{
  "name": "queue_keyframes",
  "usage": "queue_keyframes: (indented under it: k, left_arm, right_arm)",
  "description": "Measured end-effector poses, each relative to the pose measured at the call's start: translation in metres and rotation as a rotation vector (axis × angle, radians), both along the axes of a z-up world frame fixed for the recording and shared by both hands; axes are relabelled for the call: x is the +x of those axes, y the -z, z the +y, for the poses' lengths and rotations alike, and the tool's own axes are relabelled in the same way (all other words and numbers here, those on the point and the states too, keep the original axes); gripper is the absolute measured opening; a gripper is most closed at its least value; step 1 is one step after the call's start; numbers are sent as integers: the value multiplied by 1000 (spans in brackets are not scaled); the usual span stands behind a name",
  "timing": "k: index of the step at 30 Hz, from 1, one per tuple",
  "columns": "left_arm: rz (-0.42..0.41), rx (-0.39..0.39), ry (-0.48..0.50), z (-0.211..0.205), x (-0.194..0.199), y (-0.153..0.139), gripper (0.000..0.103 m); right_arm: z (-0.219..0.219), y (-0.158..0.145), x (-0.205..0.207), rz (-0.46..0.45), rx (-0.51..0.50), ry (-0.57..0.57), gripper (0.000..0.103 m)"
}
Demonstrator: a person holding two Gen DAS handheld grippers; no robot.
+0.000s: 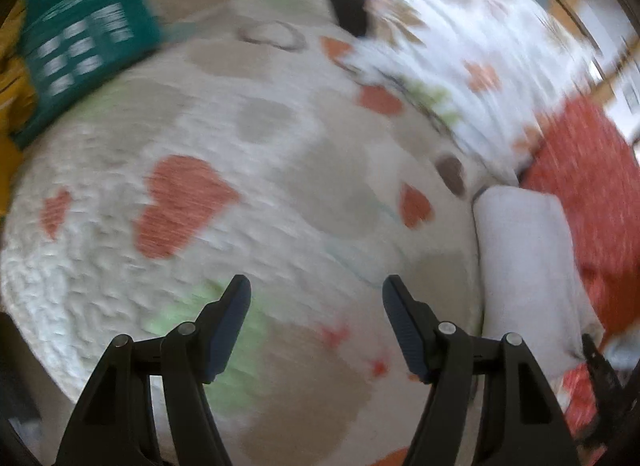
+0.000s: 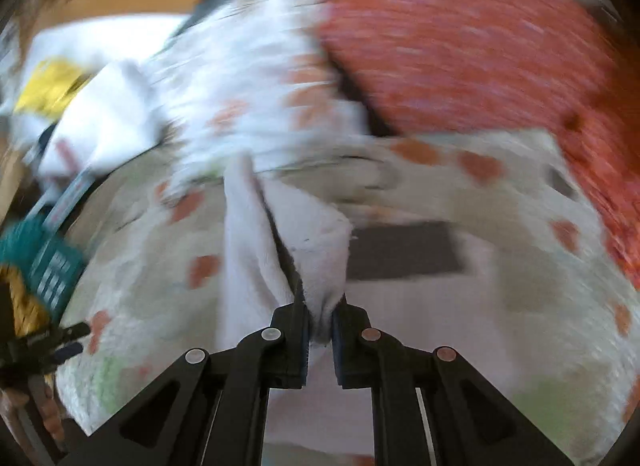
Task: Fold small clothes
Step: 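Fold the held side edge over toward the sweater's middle with the right gripper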
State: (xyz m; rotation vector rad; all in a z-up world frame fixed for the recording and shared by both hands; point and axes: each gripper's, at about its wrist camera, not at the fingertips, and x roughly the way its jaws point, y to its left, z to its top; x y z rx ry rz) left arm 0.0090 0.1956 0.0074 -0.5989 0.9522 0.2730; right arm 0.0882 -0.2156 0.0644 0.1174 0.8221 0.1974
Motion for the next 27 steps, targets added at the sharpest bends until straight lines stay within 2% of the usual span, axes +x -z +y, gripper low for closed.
queue_keyframes:
  k: [3,7,11,14,16,20,21,23,25,27]
  left_arm:
    - [6,31,103,-41,15,4,68]
    - [17,58,202,-89,30,12,67]
    - [13,43,258,-116,39,16,67]
    - [7,52,317,-140,45,17,67]
    - [12,54,349,-153,49,19,67]
    - [22,37,390,-170,56,21,67]
    - [23,37,392,-172,58,21,67]
    - [26,35,399,-176,62,21,67]
    - [31,31,398,-177,64,23,67]
    - [37,25,397,-179,67,24,67]
  right_arm:
    - [-46,23,-7,84,-51,74,10]
    - [-72,59,-19,200,-6,79,10]
    - [-65,56,-29,171,-56,41,10]
    - [-59,57,-29,153,-157,4,11]
    - [-64,53,-32,126,-180,27,22]
    - [-82,15,-36,-34,-119,115,38]
    - [-82,9,-30,-49,-96,106,41]
    - [-78,10,-8,2,-34,54,42]
    - [-72,23,21,81,40,11,42]
    - [-64,46,50,154,34,16,42]
